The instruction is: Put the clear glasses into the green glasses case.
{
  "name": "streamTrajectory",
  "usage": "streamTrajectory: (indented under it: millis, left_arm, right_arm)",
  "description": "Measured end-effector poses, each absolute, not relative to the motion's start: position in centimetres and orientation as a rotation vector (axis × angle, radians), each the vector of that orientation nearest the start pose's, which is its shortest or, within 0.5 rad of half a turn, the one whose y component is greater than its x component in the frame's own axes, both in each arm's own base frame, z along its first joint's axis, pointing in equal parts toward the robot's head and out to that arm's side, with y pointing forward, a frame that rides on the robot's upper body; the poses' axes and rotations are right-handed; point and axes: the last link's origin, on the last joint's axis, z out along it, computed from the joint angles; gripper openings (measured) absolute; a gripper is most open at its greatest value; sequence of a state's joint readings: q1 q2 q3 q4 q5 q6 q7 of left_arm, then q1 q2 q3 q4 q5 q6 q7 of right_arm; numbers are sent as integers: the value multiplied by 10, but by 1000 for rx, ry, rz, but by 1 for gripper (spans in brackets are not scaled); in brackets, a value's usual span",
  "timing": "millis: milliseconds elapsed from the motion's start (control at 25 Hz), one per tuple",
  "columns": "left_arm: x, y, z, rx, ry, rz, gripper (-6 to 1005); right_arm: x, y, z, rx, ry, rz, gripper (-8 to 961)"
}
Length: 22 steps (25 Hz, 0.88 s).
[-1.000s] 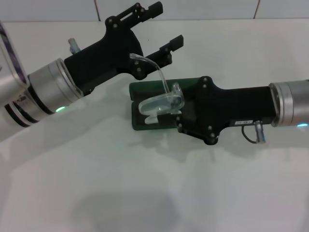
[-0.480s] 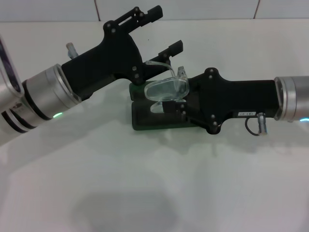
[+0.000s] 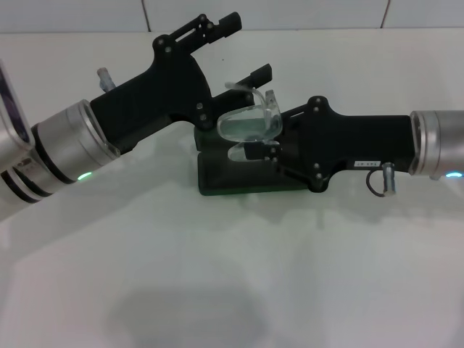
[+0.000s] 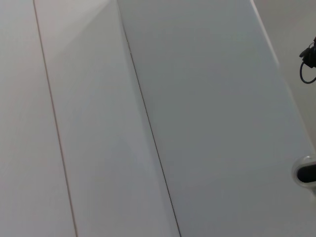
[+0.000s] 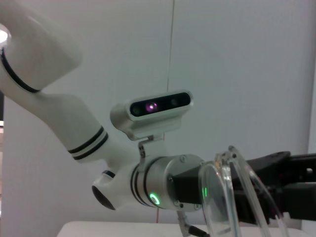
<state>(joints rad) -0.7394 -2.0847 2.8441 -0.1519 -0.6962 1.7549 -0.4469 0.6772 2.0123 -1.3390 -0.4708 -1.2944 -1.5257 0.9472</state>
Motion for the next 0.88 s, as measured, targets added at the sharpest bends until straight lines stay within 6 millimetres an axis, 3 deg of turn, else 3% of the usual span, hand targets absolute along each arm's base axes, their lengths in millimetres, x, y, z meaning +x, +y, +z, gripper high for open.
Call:
streamTrajectory:
  millis: [280,480,680,880]
  left_arm:
    - [-202,334,-23,-2277,152,-1220,700]
    - [-217,340,-6,-2113,42,-1216,697]
    - [-246,352,21,-1951,-197,-1194,696]
    - [-270,360,36,-1911,-397,-1146,697]
  right_arm:
    - [168,343,-38,-2818,-125,1035,118]
    - [173,346,-36,-2801,-151,976,118]
    - [184,351,-40,-2789,-199,684,118]
    - [179,352,-57,-2700,-278,371,119]
